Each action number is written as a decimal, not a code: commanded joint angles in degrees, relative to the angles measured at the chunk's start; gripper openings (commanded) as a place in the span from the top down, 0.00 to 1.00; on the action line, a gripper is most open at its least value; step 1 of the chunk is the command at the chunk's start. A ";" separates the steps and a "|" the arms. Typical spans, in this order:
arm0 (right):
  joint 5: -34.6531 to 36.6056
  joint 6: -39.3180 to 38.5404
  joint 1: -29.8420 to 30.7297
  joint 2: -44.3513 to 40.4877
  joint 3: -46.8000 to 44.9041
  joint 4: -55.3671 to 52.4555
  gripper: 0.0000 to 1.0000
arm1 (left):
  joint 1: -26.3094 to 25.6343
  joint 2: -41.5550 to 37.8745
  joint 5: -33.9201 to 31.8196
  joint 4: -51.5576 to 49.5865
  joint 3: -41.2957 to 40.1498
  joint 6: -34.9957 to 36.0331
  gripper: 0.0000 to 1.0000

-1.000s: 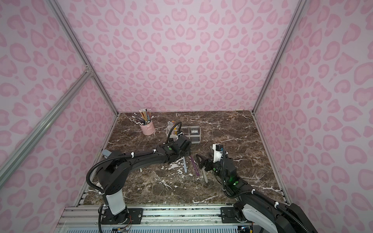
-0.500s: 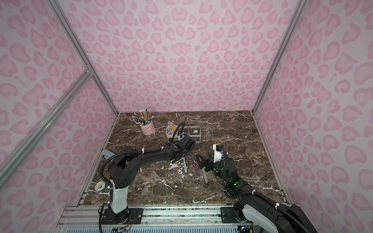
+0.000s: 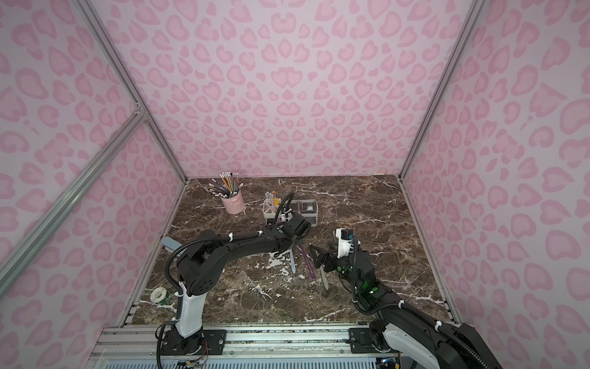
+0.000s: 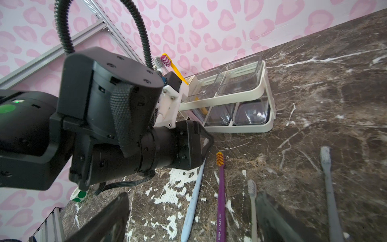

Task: Place the toothbrush into the toothbrush holder
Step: Pick up the toothbrush from the center of the board.

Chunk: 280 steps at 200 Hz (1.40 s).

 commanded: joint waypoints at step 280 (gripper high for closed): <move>-1.38 0.40 0.07 0.57 0.01 2.79 0.04 | 0.86 3.19 -0.73 2.54 -1.15 -0.87 0.86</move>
